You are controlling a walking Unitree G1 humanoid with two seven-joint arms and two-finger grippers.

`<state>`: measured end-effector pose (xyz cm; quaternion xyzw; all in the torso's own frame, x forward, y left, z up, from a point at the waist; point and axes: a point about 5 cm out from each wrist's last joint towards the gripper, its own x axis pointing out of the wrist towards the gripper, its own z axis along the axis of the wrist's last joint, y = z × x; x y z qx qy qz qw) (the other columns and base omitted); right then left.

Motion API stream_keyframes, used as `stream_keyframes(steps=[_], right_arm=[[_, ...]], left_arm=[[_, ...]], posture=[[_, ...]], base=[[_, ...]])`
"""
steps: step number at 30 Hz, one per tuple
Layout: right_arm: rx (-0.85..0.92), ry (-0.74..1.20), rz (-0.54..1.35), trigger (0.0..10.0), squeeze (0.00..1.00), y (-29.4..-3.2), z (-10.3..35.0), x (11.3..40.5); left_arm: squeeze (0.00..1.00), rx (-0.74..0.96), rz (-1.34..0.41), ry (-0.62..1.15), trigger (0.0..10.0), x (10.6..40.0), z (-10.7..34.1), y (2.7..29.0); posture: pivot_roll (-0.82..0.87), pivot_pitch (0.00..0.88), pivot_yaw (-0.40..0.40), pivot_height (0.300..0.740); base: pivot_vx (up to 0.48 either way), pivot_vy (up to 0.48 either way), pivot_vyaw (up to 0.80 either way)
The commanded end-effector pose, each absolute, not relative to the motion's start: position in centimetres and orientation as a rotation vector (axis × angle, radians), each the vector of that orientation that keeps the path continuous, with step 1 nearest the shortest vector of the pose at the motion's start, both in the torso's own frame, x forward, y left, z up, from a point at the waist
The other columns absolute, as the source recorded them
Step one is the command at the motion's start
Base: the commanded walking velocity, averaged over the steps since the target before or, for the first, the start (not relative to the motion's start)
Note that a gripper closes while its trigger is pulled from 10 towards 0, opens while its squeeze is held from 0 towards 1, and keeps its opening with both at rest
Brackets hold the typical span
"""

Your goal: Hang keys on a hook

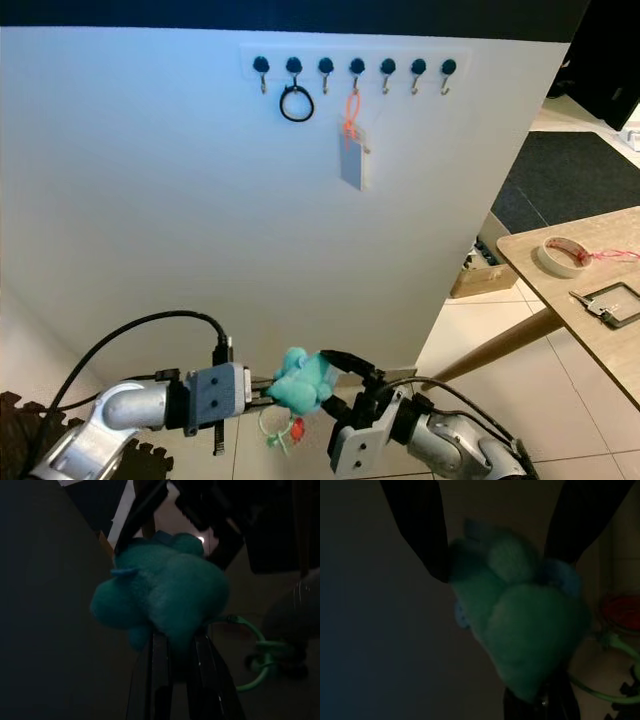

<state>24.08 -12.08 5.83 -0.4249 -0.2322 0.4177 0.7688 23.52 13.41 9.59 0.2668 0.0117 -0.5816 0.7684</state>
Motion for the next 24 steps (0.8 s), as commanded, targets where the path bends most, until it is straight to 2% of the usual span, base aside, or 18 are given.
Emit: stream_keyframes(steps=[1,2,3,4,5,24], right_arm=[[-0.895,-0.488,0.926,9.8,0.0,-12.01,5.44,23.73],[-0.877,-0.48,0.928,4.4,0.0,-11.97,5.39,23.72],[-0.877,-0.48,0.928,4.4,0.0,-11.97,5.39,23.72],[-0.867,-0.477,0.929,0.7,0.0,-11.94,5.37,23.69],[-0.865,-0.477,0.93,0.0,0.0,-11.94,5.36,23.69],[-0.795,-0.467,0.926,0.0,0.0,-11.68,5.53,23.88]], left_arm=[[0.0,0.536,-1.263,0.005,10.0,23.43,9.77,12.71],[0.0,0.515,-1.259,0.003,10.0,23.48,9.94,12.57],[0.0,0.515,-1.259,0.003,10.0,23.48,9.94,12.57],[0.0,0.496,-1.256,0.007,10.0,23.47,10.03,12.47],[0.0,0.493,-1.256,0.009,10.0,23.46,10.05,12.45],[0.0,0.416,-1.266,0.046,10.0,23.08,10.33,11.79]], posture=[[0.05,0.08,-0.032,0.74],[0.05,0.08,-0.032,0.74],[0.05,0.08,-0.032,0.74],[0.05,0.081,-0.032,0.74],[0.05,0.081,-0.032,0.74],[0.06,0.083,-0.026,0.74]], base=[[0.0,0.0,0.0],[0.0,0.0,0.0],[0.0,0.0,0.0],[0.0,0.0,0.0],[0.0,0.0,0.0],[0.0,0.0,0.0]])
